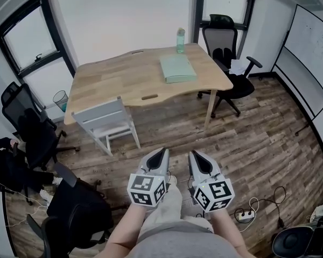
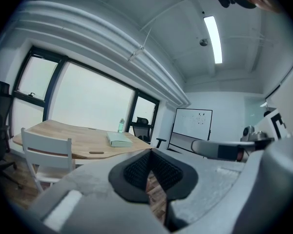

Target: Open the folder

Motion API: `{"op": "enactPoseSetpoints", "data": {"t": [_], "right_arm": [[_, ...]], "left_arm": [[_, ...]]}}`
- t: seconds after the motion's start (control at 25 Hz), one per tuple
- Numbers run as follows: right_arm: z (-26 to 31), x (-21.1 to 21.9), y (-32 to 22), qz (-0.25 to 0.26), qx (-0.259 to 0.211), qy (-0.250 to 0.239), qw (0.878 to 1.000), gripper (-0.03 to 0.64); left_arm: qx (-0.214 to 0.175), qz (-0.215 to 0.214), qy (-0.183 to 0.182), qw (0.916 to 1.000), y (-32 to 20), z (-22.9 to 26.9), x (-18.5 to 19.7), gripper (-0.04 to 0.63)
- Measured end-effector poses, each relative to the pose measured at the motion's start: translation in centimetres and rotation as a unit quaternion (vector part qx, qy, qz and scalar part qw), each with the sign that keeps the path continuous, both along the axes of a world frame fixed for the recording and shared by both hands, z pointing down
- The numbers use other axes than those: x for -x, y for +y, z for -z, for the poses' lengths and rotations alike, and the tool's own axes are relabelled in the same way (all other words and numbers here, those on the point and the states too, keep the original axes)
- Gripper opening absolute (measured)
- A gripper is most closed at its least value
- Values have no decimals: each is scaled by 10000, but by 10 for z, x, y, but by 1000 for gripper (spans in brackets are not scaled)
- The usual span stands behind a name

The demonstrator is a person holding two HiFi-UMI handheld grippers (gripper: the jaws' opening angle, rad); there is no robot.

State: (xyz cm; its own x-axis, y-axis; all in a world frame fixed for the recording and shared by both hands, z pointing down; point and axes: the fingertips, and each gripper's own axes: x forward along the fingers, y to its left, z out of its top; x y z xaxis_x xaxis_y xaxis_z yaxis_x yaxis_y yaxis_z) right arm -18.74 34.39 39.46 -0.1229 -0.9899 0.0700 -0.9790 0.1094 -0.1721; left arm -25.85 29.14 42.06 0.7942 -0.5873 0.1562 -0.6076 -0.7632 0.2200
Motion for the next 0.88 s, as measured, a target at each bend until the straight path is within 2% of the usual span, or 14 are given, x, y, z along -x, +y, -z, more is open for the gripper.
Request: {"op": "enactPoseSetpoints", "data": {"t": [0.2, 0.44, 0.88], "right_arm": [[-5, -14, -5, 13, 25, -58, 10000, -2], [-6, -37, -26, -6, 26, -18, 10000, -2], [-13, -88, -99, -98, 141, 39, 9998, -2]], "left_arm": [[-150, -33, 41, 9999, -7, 8, -15, 3], [-114, -5, 26, 9999, -32, 3, -36, 3], [-74, 7, -25, 10000, -105, -9, -82, 3]]}}
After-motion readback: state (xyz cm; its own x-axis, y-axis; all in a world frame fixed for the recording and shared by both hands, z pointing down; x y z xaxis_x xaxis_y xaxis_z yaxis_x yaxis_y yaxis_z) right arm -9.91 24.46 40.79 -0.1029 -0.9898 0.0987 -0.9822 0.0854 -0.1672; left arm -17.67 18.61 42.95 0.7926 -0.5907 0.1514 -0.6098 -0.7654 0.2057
